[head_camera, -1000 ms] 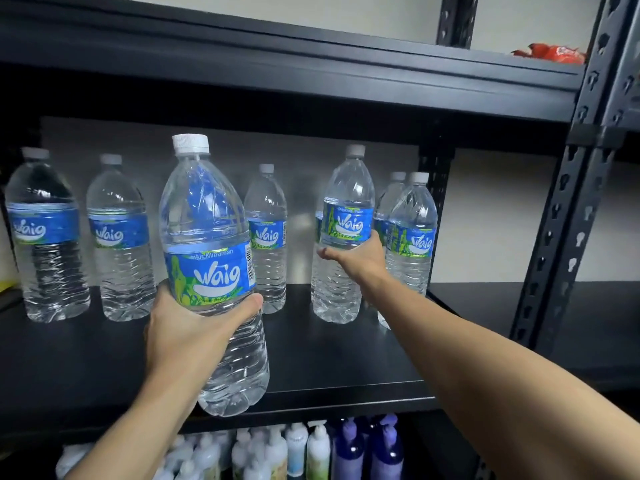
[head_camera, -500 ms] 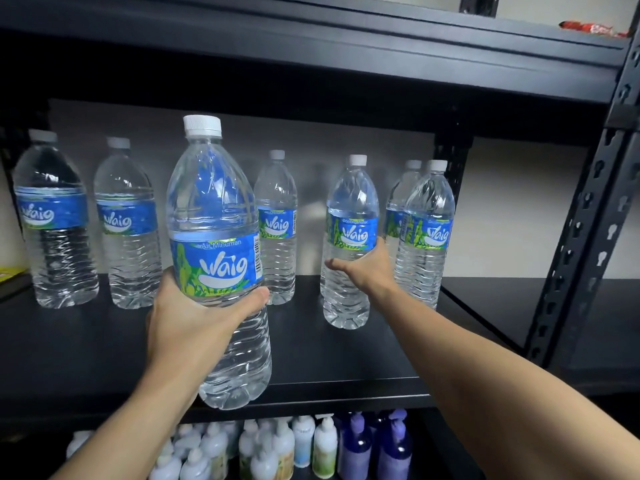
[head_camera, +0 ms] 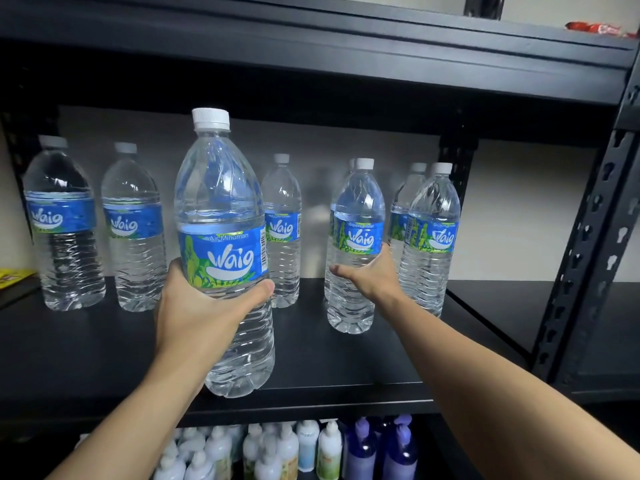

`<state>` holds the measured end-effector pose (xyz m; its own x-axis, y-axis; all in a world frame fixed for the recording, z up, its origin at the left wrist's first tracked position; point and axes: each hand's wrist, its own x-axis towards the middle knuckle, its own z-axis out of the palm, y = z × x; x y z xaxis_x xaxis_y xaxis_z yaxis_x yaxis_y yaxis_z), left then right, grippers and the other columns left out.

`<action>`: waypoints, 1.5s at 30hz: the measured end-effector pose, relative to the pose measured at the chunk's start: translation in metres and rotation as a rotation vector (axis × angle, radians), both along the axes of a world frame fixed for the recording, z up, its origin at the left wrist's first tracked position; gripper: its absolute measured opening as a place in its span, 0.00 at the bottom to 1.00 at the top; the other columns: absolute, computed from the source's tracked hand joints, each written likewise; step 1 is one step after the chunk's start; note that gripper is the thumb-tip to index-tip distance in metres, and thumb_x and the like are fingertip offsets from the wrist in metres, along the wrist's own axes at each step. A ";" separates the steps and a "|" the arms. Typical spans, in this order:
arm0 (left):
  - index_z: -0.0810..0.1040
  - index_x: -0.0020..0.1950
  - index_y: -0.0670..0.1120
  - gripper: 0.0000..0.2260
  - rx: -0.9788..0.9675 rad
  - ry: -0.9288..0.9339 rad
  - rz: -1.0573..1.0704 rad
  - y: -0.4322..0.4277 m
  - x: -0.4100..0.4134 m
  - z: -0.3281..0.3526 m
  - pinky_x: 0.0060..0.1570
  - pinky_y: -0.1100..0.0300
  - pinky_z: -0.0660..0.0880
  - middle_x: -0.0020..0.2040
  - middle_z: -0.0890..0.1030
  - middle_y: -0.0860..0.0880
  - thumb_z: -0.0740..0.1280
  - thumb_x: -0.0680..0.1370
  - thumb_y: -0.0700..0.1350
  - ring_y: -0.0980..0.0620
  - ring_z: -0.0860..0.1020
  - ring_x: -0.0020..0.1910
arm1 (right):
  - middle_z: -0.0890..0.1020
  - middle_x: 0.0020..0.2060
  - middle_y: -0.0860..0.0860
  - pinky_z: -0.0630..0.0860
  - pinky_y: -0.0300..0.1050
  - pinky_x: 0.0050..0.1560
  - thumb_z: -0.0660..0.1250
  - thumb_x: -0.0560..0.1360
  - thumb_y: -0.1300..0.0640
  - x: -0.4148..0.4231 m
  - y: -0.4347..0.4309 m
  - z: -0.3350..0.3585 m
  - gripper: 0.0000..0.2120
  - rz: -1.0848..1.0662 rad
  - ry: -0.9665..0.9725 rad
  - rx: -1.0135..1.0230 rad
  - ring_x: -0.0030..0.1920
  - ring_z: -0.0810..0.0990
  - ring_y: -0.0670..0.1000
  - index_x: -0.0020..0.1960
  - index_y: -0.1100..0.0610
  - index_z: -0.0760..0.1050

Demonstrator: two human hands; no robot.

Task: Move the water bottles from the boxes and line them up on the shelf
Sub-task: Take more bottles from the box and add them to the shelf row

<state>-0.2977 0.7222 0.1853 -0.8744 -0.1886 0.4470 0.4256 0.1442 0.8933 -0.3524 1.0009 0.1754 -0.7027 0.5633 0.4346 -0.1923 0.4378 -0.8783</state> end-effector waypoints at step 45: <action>0.72 0.55 0.49 0.32 -0.109 0.026 -0.073 0.075 -0.082 0.014 0.48 0.64 0.71 0.48 0.80 0.56 0.84 0.57 0.51 0.54 0.79 0.49 | 0.62 0.77 0.44 0.55 0.45 0.77 0.57 0.77 0.34 0.070 -0.064 -0.073 0.34 0.245 -0.596 0.768 0.77 0.59 0.47 0.77 0.51 0.63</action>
